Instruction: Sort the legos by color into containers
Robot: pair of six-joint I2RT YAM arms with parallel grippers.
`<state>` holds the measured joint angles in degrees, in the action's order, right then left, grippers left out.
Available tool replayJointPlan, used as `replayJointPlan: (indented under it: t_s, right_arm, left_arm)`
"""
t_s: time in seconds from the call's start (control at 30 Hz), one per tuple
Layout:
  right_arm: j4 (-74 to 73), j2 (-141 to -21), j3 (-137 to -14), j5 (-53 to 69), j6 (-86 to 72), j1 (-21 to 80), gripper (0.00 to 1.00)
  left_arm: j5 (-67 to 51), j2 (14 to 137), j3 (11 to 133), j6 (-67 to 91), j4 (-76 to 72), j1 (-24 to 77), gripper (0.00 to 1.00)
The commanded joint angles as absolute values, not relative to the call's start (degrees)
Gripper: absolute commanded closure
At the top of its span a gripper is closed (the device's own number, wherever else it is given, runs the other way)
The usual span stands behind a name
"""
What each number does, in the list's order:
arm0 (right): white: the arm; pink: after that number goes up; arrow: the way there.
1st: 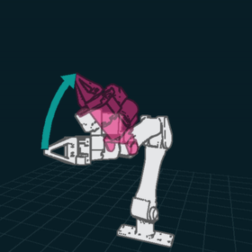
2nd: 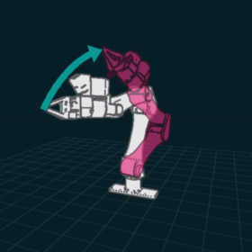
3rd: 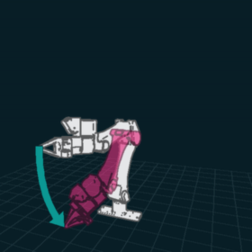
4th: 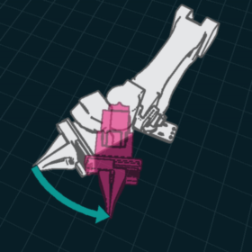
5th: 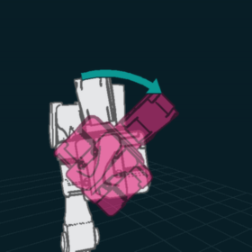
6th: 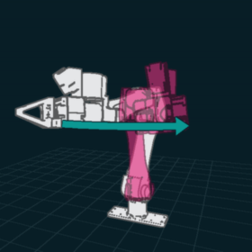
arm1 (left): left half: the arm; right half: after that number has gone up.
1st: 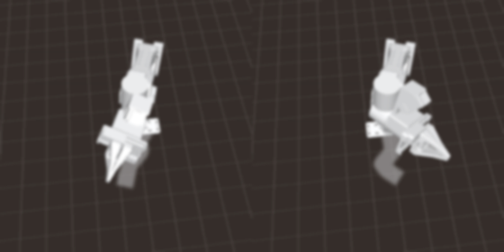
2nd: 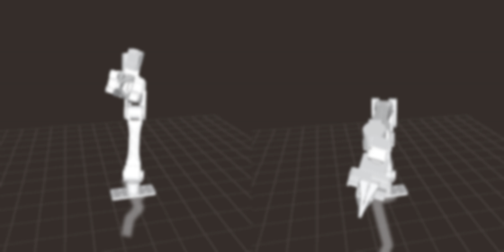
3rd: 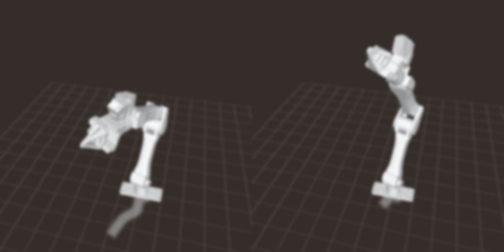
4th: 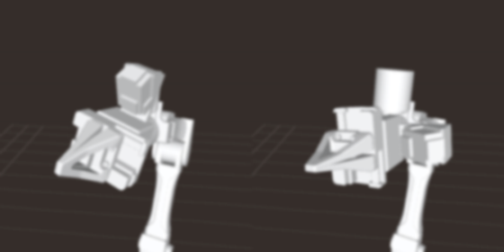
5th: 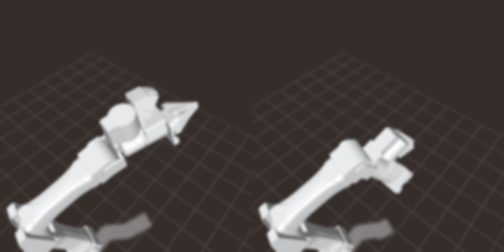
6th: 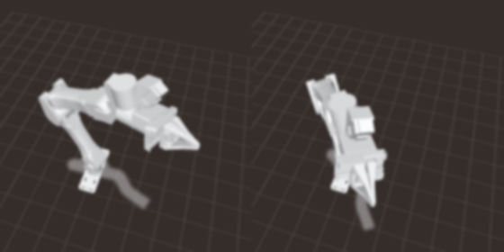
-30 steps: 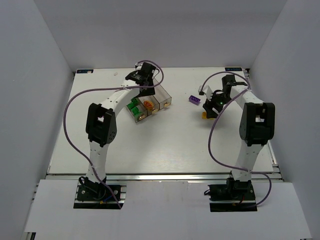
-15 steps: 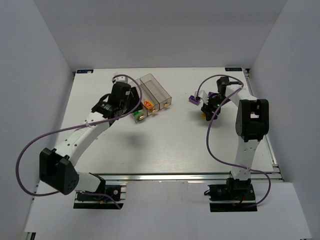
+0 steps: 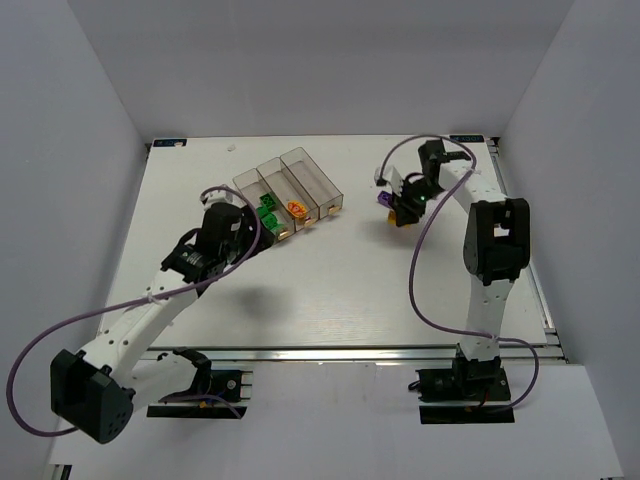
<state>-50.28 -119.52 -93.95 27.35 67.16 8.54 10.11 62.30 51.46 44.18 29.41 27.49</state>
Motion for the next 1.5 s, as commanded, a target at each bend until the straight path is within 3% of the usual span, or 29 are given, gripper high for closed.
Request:
replayJointPlan:
  t_s: [0.0,0.17,0.3,0.6,0.7,0.73,0.83,0.9,1.07,1.23,1.37,1.43,1.47]
  right_arm:
    - [-51.06,-115.57,-104.92,37.33,58.47,12.65,0.90]
    - [-42.03,-118.29,-112.49,41.39,37.07,20.72,0.94]
    - [-28.41,-119.79,-112.85,37.19,22.61,26.18,0.96]
    - [-16.35,-128.84,-118.56,29.10,10.99,32.78,0.84]
    - [-16.18,-132.01,-121.64,27.78,10.72,33.22,0.73]
    - [-15.91,-132.53,-121.47,27.69,10.90,33.40,0.62]
    - [-15.47,-132.54,-121.11,28.82,11.16,33.40,0.41]
    - [-15.03,-131.93,-120.50,29.53,11.08,33.14,0.35]
    - [-15.38,-128.50,-119.36,30.67,11.08,31.12,0.33]
    - [-17.57,-123.76,-114.88,30.93,13.70,25.59,0.48]
    - [-26.42,-123.31,-112.15,30.77,24.39,19.53,0.58]
    - [-29.69,-124.54,-112.67,26.31,27.58,18.02,0.53]
    - [-32.84,-125.15,-112.85,24.89,30.82,17.50,0.41]
  left_arm:
    - [8.88,57.84,46.34,48.94,26.99,27.25,0.26]
    - [7.30,53.18,40.88,52.03,25.40,27.25,0.24]
    - [6.24,51.51,38.94,52.82,25.93,27.25,0.21]
    - [6.07,48.61,37.18,54.49,27.60,27.25,0.20]
    - [6.06,48.60,37.53,54.49,28.12,27.77,0.20]
    - [5.98,48.60,37.53,54.49,28.39,27.77,0.20]
    - [5.36,49.13,37.35,54.58,28.13,27.77,0.19]
    - [5.01,49.39,37.09,54.58,27.25,27.77,0.19]
    - [3.52,52.11,37.00,54.14,24.44,27.77,0.19]
    - [2.29,54.75,38.23,52.74,22.68,27.77,0.19]
    - [1.15,55.11,37.01,52.65,20.40,27.77,0.19]
    - [0.71,55.37,36.22,52.73,19.52,27.77,0.19]
    - [0.36,55.81,36.12,52.73,19.08,27.77,0.19]
